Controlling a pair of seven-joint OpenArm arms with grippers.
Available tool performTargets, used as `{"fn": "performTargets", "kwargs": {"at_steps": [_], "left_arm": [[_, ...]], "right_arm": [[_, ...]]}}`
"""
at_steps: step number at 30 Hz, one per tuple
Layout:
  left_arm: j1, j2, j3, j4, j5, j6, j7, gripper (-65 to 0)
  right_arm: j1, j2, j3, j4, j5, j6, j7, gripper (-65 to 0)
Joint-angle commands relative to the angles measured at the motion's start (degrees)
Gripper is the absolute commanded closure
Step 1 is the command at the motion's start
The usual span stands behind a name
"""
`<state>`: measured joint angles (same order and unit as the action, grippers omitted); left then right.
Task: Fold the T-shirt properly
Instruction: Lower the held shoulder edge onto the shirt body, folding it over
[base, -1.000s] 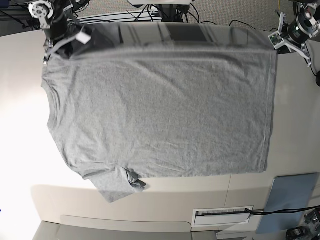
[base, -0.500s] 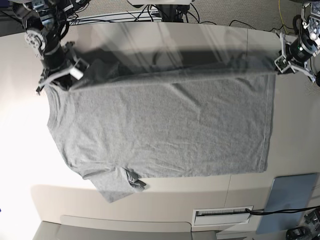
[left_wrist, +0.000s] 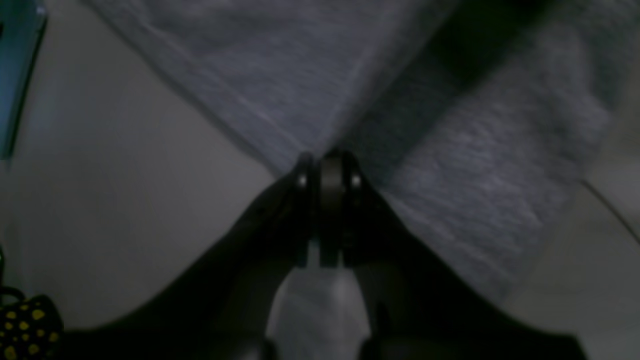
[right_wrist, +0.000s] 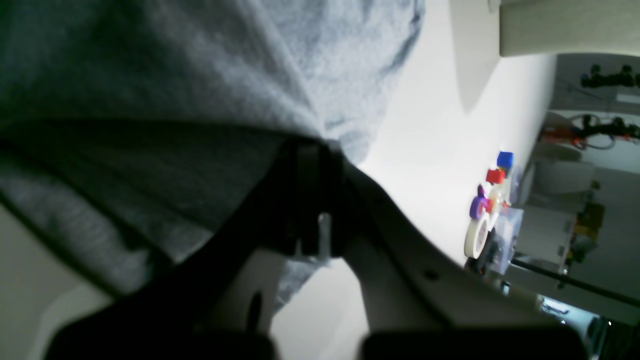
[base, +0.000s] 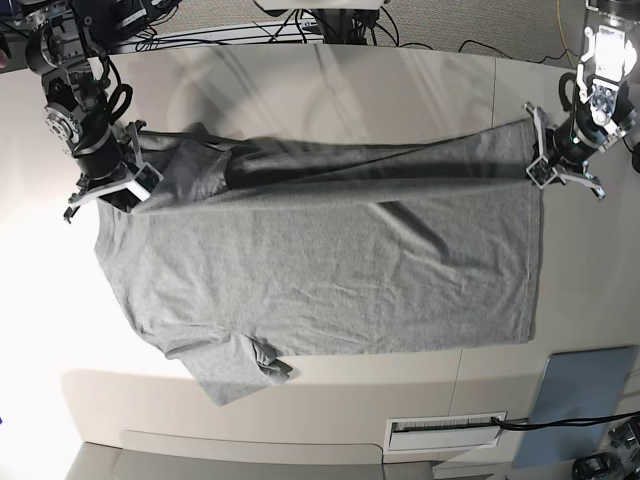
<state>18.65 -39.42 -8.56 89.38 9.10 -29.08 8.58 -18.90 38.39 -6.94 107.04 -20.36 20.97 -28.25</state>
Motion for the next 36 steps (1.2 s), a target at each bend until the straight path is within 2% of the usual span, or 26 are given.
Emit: {"fn": "performTargets", "kwargs": {"at_steps": [1, 10, 16, 18, 36], "left_arm": [[-1.1, -1.4, -0.5, 0.3, -0.3, 0.9, -0.5, 0.0], [-6.2, -1.4, -0.6, -3.5, -0.2, 1.0, -0.4, 0.0], [-8.0, -1.4, -0.6, -3.5, 0.4, 3.8, -0.4, 0.0], [-8.4, -1.6, -0.6, -3.5, 1.8, 3.7, -0.4, 0.0], [-11.3, -1.6, -0.5, -3.5, 1.7, 3.5, -0.4, 0.0]], "right_arm": [[1.2, 1.1, -0.3, 0.4, -0.6, -1.0, -0.1, 0.0], [6.4, 1.1, -8.9, -1.4, -1.3, -1.2, -3.3, 0.0], [6.5, 1.1, -8.9, -1.4, -1.1, -1.1, -3.4, 0.0], [6.5, 1.1, -8.9, -1.4, -1.1, -1.1, -3.5, 0.0], [6.5, 1.1, -8.9, -1.4, -1.1, -1.1, -4.3, 0.0]]}}
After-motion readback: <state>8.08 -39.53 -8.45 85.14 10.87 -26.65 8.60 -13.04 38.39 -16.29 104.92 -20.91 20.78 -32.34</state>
